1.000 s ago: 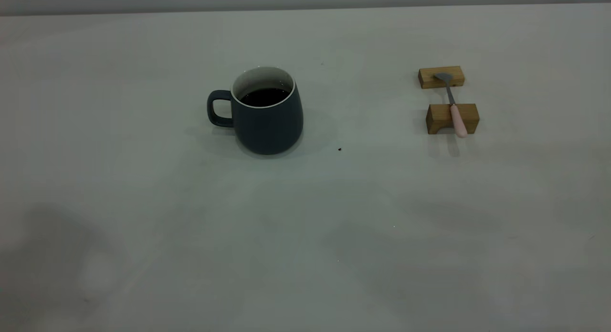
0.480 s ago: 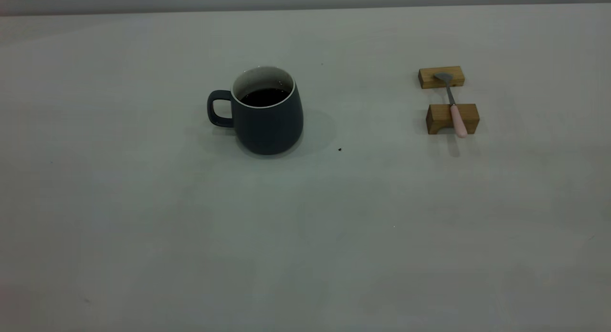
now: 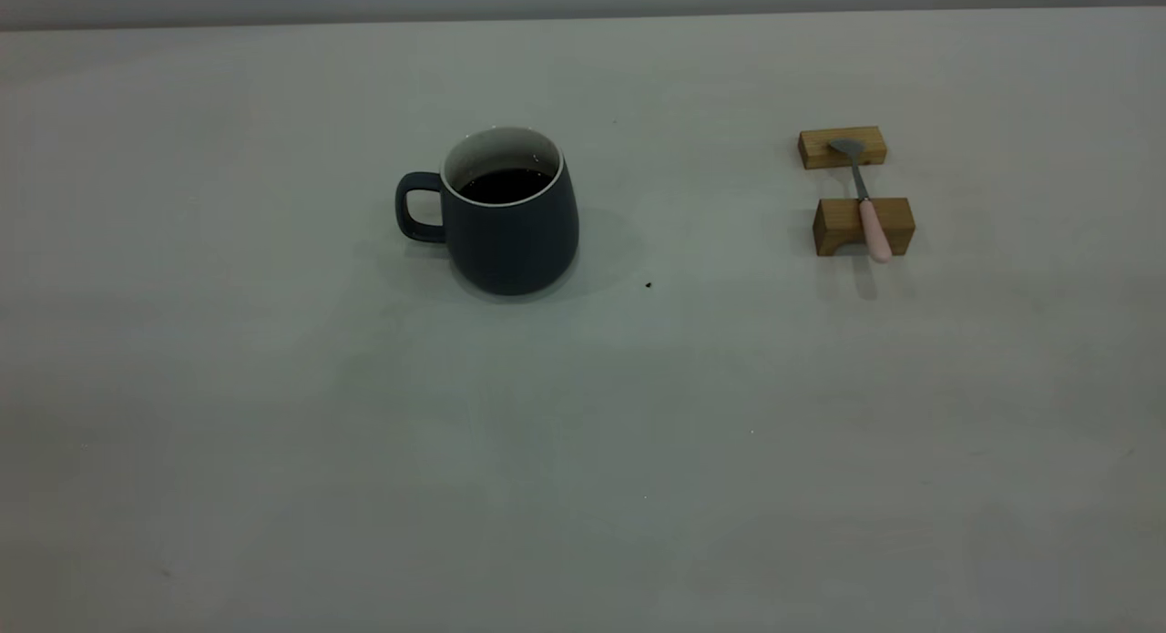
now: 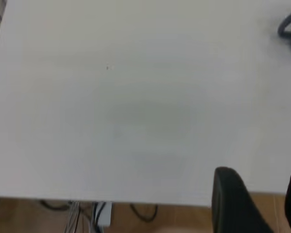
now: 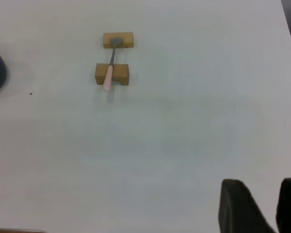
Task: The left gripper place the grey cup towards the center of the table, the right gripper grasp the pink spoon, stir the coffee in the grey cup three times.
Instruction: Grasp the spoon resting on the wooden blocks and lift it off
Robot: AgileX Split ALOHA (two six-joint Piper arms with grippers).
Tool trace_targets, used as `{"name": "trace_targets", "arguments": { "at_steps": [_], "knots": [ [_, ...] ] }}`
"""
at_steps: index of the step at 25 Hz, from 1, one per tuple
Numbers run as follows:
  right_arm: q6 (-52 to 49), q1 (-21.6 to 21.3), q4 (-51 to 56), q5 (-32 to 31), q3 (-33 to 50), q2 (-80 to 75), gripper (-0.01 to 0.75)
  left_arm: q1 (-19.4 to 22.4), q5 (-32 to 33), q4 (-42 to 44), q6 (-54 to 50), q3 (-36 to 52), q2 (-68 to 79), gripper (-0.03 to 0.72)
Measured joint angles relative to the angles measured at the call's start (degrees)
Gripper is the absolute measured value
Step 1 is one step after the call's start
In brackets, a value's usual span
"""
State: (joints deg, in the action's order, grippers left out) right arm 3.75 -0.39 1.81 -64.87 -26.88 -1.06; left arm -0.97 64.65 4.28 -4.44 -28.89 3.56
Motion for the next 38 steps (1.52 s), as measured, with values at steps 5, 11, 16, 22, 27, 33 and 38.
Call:
{"name": "trace_targets", "arguments": {
  "at_steps": [5, 11, 16, 22, 27, 33, 38],
  "knots": [
    [0.0, 0.0, 0.0, 0.0, 0.0, 0.0, 0.237, 0.0, 0.0, -0.1, 0.0, 0.5, -2.8, 0.342],
    [0.0, 0.0, 0.0, 0.0, 0.0, 0.0, 0.237, 0.0, 0.2, -0.3, 0.8, 0.9, -4.6, 0.342],
    [0.0, 0.0, 0.0, 0.0, 0.0, 0.0, 0.237, 0.0, 0.2, -0.6, 1.1, 1.0, -4.6, 0.342],
    [0.0, 0.0, 0.0, 0.0, 0.0, 0.0, 0.237, 0.0, 0.2, -0.7, 1.3, 1.0, -4.6, 0.342],
    [0.0, 0.0, 0.0, 0.0, 0.0, 0.0, 0.237, 0.0, 0.2, -0.7, 1.3, 1.0, -4.6, 0.342],
    [0.0, 0.0, 0.0, 0.0, 0.0, 0.0, 0.237, 0.0, 0.2, -0.7, 1.3, 1.0, -4.6, 0.342],
    [0.0, 0.0, 0.0, 0.0, 0.0, 0.0, 0.237, 0.0, 0.2, -0.7, 1.3, 1.0, -4.6, 0.342]
  ]
}}
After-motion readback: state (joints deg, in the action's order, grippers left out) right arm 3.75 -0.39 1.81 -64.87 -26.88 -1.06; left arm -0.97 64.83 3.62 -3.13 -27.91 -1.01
